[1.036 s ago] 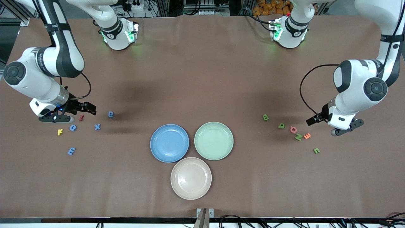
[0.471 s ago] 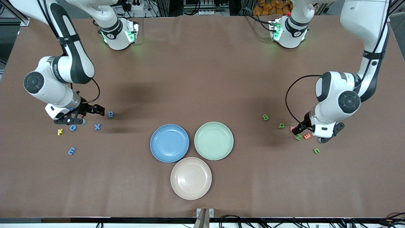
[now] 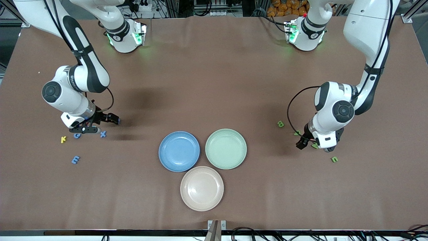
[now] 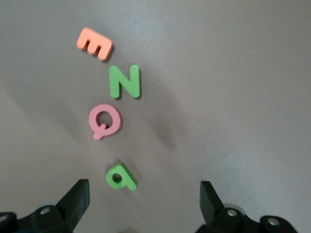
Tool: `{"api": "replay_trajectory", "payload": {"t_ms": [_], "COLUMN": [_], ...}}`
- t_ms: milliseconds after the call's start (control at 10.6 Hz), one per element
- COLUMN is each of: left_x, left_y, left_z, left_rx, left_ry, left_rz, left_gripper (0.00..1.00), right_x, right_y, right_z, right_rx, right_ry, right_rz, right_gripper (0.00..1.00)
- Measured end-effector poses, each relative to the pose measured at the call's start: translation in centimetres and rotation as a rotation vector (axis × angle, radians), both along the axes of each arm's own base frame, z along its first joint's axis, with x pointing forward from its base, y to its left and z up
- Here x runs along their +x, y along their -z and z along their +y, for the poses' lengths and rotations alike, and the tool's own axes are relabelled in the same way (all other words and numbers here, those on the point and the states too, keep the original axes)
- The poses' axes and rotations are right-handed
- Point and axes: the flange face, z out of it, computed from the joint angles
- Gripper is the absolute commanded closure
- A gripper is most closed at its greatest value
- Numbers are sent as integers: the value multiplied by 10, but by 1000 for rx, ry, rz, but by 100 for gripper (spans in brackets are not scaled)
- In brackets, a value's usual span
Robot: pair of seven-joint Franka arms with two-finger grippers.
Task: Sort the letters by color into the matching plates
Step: 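Grasp the blue a with the right gripper while the left gripper grasps green q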
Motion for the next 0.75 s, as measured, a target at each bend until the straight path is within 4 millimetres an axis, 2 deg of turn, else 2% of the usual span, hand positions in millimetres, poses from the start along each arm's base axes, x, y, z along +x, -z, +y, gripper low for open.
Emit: {"api": "replay_trajectory", "payload": {"t_ms": [377, 565, 753], "left_x": [4, 4, 2], "left_y": [-1, 3, 13], "left_z": [1, 4, 4], "left_rx": [3, 7, 13], "left_ry": [-320, -380, -389], "left_rz": [-3, 3, 19], "left_gripper": [0, 0, 0], "right_x": [-12, -20, -24], "right_y": [28, 41, 47], "right_z": [1, -2, -5], "right_rx": [0, 0, -1], "right_ry": [6, 12, 18], "right_rz": [-4, 12, 10], "right_gripper": [0, 0, 5]}}
